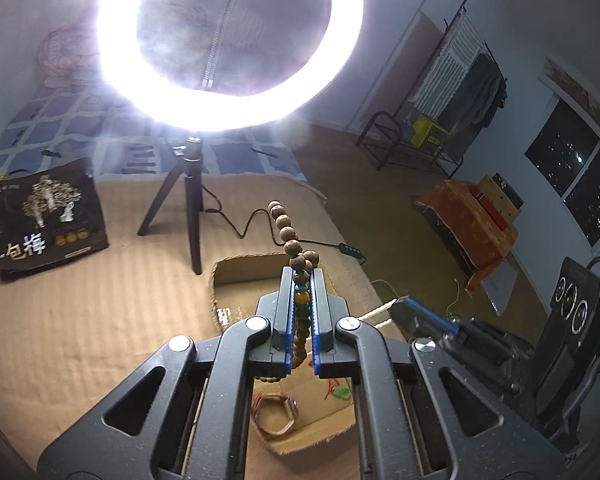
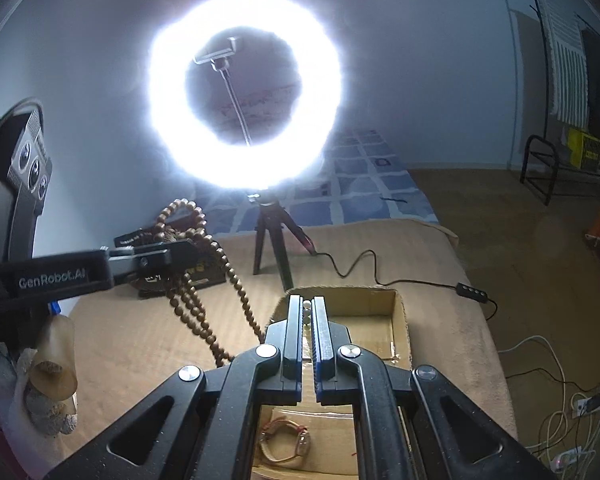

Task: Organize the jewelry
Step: 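Carry both strands over the cardboard box and open both tools to drop them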

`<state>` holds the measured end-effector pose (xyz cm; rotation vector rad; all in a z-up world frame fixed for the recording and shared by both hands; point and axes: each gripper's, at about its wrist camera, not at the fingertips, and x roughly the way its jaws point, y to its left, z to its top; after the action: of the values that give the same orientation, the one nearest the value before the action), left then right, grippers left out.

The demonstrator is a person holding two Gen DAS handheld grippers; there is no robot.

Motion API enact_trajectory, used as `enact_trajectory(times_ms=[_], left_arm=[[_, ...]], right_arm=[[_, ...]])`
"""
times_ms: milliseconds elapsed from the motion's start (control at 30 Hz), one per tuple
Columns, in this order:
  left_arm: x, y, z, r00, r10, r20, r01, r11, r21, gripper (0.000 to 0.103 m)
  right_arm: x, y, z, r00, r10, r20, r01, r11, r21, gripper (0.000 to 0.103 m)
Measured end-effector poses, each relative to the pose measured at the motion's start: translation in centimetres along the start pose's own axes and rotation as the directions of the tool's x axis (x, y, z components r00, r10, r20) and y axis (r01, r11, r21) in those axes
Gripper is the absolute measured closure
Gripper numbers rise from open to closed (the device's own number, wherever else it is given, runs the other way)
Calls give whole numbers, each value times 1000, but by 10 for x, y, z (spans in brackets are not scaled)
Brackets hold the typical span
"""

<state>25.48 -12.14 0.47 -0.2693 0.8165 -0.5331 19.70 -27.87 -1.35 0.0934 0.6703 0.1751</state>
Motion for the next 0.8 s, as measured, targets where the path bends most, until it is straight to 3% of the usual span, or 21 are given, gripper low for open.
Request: enact_trajectory(times_ms=[367, 800], left_arm=[[59, 0, -4, 997, 18, -71, -18, 1000, 1, 99], [99, 16, -25, 987, 13, -159, -10, 1000, 18, 99]], right_arm=[[36, -21, -13, 996, -52, -79, 52, 999, 7, 102], [62, -42, -29, 982, -89, -166, 95, 995, 30, 102]])
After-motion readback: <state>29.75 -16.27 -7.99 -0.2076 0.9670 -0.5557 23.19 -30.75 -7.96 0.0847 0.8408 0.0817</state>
